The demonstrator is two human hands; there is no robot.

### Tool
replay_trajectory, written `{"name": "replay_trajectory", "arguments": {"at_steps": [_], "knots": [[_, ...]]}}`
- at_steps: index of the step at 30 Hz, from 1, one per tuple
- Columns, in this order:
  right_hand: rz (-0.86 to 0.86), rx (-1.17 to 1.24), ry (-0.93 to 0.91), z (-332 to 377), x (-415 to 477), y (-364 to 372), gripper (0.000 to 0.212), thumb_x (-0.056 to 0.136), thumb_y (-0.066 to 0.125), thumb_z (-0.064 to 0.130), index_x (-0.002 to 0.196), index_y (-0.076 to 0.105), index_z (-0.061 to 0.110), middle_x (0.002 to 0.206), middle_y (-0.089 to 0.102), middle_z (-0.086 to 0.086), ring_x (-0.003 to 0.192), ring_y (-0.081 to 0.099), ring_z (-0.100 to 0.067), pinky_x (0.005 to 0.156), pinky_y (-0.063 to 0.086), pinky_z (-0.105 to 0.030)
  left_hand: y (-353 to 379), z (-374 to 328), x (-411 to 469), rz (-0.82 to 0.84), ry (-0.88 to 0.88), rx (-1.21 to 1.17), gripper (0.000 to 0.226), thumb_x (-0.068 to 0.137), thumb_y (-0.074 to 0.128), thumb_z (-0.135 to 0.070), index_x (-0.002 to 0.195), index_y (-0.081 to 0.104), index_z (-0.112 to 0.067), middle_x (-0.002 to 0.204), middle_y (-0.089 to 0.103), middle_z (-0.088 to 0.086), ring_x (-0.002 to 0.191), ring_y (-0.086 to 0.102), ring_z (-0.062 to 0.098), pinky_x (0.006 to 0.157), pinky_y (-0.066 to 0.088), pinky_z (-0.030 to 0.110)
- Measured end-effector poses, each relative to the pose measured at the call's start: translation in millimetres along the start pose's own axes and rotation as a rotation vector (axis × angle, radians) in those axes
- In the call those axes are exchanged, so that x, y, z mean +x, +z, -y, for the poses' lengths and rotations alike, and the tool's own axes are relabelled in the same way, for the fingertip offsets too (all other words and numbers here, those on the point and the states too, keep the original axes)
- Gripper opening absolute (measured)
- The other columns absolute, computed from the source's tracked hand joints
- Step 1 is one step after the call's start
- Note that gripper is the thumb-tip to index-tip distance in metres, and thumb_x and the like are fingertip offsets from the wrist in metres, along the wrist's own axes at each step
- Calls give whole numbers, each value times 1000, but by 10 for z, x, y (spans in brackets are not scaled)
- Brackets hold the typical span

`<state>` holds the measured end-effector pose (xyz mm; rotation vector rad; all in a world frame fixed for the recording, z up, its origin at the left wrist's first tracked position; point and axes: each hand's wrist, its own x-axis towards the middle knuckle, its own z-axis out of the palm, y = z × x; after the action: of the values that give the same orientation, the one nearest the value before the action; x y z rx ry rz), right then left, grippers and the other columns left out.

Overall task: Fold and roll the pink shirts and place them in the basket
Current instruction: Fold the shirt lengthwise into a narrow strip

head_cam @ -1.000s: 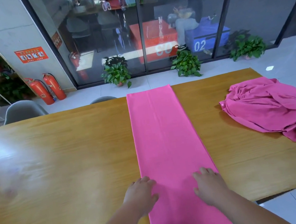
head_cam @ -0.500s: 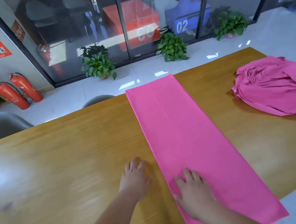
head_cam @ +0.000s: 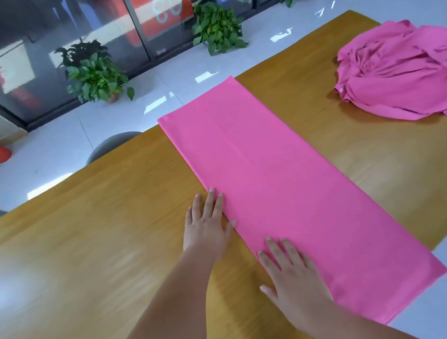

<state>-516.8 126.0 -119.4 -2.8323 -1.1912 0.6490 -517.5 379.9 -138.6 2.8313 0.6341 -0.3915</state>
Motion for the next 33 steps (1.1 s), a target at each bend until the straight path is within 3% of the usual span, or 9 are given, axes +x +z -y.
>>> {"name": "replay_trajectory", "arguments": {"at_steps": [4, 9, 14, 16, 19, 24, 27, 30, 33], "knots": [[40, 3, 24, 26, 20, -35, 68, 104, 55, 48, 164, 27, 30, 176, 7, -4, 161, 12, -35, 125, 28, -57, 12, 0, 5, 0, -2, -12, 80, 105, 26, -70, 168, -8, -34, 175, -21, -13, 163, -16, 26, 133, 5, 49], [31, 22, 47, -2, 41, -75, 74, 87, 81, 29, 153, 46, 31, 167, 32, -8, 150, 37, -36, 111, 47, -55, -36, -33, 28, -27, -64, -146, 81, 102, 44, -68, 169, 11, -35, 178, -5, -1, 163, -4, 27, 132, 12, 50], [3, 40, -39, -14, 16, -174, 92, 88, 70, 7, 162, 24, 37, 161, 28, -1, 143, 37, -31, 116, 42, -48, -186, -132, 192, -108, -204, -351, 79, 99, 60, -58, 166, 27, -30, 167, 29, 5, 154, 21, 32, 124, 29, 52], [40, 40, -88, -25, 2, -259, 88, 94, 60, 0, 164, 21, 37, 164, 25, 3, 144, 34, -27, 119, 39, -43, -265, -151, 277, -119, -245, -410, 76, 99, 64, -52, 164, 33, -30, 160, 37, 7, 148, 28, 33, 119, 36, 50], [30, 120, -51, -63, 16, -331, 73, 98, 57, -2, 161, 37, 30, 160, 37, 11, 138, 41, -18, 109, 49, -34, -390, -183, 412, -107, -280, -534, 70, 99, 69, -41, 161, 40, -29, 152, 41, 9, 136, 45, 33, 111, 45, 47], [-45, 284, 95, -136, -13, -387, 53, 105, 52, 17, 157, 49, 30, 159, 44, 13, 143, 46, -15, 115, 46, -33, -502, -182, 668, -146, -444, -771, 55, 92, 76, -21, 145, 60, -24, 129, 63, 8, 85, 65, 21, 79, 53, 31], [-36, 264, 72, -139, -55, -490, 68, 103, 54, 4, 162, 38, 35, 162, 36, 15, 143, 44, -13, 112, 48, -29, -546, -187, 699, -146, -442, -820, 47, 91, 70, -10, 137, 68, -20, 99, 71, -3, 91, 69, 26, 81, 59, 36], [68, 203, 19, -64, -82, -606, 90, 93, 53, -14, 165, 27, 34, 165, 26, 14, 143, 38, -15, 111, 50, -32, -567, -137, 605, -143, -458, -832, 51, 93, 72, -10, 142, 66, -20, 121, 72, 3, 104, 70, 27, 90, 59, 38], [111, 214, -31, 80, -81, -611, 85, 93, 46, -16, 165, 31, 27, 167, 27, 12, 146, 35, -18, 116, 44, -35, -550, 3, 429, -130, -489, -794, 52, 93, 74, -13, 143, 64, -20, 126, 72, 6, 105, 71, 29, 91, 60, 39]]}}
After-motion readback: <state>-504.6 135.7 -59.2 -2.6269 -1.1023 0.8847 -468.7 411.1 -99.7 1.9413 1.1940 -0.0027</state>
